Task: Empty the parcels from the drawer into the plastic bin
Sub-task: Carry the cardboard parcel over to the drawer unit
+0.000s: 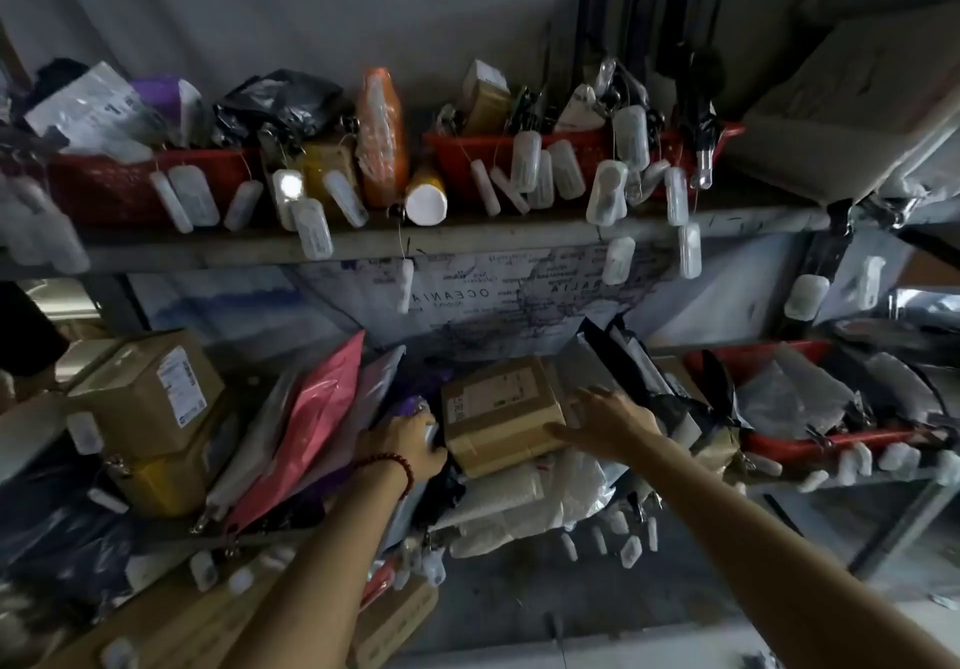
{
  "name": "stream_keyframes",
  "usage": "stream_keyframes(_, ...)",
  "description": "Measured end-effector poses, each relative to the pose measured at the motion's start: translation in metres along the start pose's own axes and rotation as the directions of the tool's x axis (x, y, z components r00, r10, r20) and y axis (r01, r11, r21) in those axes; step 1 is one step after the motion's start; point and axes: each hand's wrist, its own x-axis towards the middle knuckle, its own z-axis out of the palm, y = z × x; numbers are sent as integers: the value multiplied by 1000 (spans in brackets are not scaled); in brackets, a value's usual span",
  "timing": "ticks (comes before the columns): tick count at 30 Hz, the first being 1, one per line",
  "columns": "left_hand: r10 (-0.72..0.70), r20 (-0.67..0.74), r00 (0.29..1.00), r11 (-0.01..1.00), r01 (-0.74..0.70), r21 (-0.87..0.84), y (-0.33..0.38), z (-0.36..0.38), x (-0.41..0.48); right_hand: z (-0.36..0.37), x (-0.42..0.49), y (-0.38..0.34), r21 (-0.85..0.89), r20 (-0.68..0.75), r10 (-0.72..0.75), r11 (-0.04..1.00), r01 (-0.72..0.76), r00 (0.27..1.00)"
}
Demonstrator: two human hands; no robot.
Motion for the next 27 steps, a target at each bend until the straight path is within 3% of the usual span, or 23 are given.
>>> stream_keyframes(5, -28, 21, 999, 999, 28, 18, -1, 14, 19, 18, 19, 17, -31, 43, 68, 997, -67, 997)
stream_keyframes(10, -63, 84, 995, 998, 65, -21, 6, 35, 52, 32, 52, 21, 50, 78, 86, 995, -90, 993)
stream_keyframes(15, -123, 69, 990, 990, 117, 83, 16, 55, 78, 50, 78, 17, 130, 118, 65, 988, -81, 991)
stream_keyframes(20, -193, 137, 972, 975, 206, -87, 16, 66, 87, 70, 87, 23, 157, 179, 80, 982, -108, 981)
stream_keyframes(24, -231, 170, 958, 935, 267, -233, 10, 77, 100, 80, 94, 25, 338, 193, 118, 924, -179, 974)
stream_keyframes(27, -223, 166, 961, 891, 270, -365, 11, 72, 92, 81, 95, 23, 482, 209, 226, 823, -301, 951)
